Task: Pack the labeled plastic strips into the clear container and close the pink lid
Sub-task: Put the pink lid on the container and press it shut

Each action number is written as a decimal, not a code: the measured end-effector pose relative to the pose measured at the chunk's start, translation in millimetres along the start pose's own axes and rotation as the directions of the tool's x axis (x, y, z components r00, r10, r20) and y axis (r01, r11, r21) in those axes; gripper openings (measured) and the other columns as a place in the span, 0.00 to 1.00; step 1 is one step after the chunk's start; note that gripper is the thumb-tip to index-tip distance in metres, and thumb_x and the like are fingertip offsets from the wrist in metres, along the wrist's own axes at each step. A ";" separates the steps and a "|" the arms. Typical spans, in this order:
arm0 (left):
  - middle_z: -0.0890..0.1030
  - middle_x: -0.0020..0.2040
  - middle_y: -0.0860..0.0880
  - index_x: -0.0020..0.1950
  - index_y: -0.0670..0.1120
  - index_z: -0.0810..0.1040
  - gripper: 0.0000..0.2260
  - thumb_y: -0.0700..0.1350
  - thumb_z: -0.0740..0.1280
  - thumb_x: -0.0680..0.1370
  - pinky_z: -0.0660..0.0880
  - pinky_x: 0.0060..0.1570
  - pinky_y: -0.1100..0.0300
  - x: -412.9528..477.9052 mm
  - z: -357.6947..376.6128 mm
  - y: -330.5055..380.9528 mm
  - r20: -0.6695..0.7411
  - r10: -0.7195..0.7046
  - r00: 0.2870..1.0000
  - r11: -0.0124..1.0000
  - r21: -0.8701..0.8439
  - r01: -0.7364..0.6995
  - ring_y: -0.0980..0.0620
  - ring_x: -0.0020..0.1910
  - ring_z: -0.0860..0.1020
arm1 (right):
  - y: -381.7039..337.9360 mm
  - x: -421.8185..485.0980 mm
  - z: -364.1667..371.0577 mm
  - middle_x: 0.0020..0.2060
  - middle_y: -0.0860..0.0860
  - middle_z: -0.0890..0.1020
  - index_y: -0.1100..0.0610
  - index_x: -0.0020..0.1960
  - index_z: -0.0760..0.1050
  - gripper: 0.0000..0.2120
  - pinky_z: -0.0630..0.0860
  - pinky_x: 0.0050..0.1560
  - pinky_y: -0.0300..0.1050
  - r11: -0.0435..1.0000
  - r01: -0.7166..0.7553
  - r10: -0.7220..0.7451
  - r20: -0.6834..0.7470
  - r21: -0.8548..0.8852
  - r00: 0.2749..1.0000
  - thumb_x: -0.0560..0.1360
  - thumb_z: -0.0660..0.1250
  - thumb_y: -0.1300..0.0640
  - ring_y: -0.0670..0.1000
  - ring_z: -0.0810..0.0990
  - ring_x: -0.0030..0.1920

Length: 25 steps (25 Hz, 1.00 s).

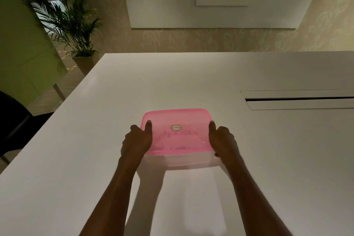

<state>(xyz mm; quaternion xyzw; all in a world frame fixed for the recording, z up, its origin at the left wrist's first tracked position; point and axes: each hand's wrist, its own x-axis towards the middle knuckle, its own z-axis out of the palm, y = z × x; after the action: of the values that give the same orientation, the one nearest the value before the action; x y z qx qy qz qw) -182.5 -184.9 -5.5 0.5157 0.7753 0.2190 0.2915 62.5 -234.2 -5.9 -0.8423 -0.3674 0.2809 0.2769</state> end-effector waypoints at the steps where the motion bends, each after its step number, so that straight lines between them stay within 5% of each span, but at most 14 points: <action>1: 0.77 0.66 0.38 0.72 0.41 0.69 0.34 0.67 0.54 0.81 0.78 0.60 0.43 2.7 -2.7 0.4 0.014 0.013 1.000 0.999 0.029 -0.014 0.35 0.61 0.79 | -1.6 3.2 -6.0 0.59 0.60 0.82 0.60 0.67 0.75 0.34 0.80 0.61 0.57 0.997 0.010 -0.009 0.016 -0.080 1.000 0.81 0.51 0.33 0.63 0.86 0.50; 6: 0.78 0.65 0.38 0.69 0.40 0.73 0.32 0.66 0.55 0.82 0.74 0.57 0.47 28.1 -18.5 20.4 -0.053 0.130 0.990 0.979 0.162 -0.120 0.35 0.63 0.78 | -42.4 29.1 -20.5 0.64 0.61 0.81 0.60 0.69 0.74 0.34 0.76 0.65 0.57 0.965 0.141 -0.154 -0.044 -0.222 0.987 0.82 0.53 0.33 0.65 0.80 0.64; 14: 0.79 0.64 0.37 0.64 0.39 0.76 0.26 0.61 0.58 0.83 0.74 0.56 0.49 80.2 -9.4 60.2 0.081 0.256 0.963 0.938 0.219 -0.267 0.36 0.61 0.79 | -93.8 78.2 7.7 0.63 0.60 0.81 0.62 0.65 0.77 0.23 0.75 0.62 0.53 0.882 0.303 -0.297 0.071 -0.362 0.952 0.83 0.57 0.46 0.63 0.80 0.63; 21: 0.80 0.57 0.40 0.57 0.40 0.77 0.23 0.58 0.56 0.80 0.71 0.46 0.54 108.3 9.7 66.6 0.211 0.292 0.933 0.892 0.292 -0.345 0.39 0.48 0.77 | -93.7 99.6 23.2 0.63 0.60 0.81 0.60 0.64 0.78 0.32 0.73 0.61 0.53 0.815 0.356 -0.357 0.088 -0.458 0.930 0.83 0.49 0.37 0.63 0.80 0.63; 25: 0.81 0.52 0.41 0.58 0.40 0.79 0.27 0.62 0.58 0.80 0.74 0.46 0.53 110.8 10.8 69.1 0.163 0.241 0.957 0.919 0.279 -0.279 0.38 0.54 0.82 | -92.2 102.4 24.9 0.65 0.60 0.80 0.60 0.67 0.76 0.36 0.72 0.64 0.54 0.820 0.369 -0.336 0.154 -0.437 0.929 0.83 0.48 0.33 0.63 0.79 0.65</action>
<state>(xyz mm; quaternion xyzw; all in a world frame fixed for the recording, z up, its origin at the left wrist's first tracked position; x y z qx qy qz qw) -161.8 -56.0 5.7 0.6650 0.7042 0.1032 0.2263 61.5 -95.3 11.4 -0.7907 -0.5818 0.1593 0.1042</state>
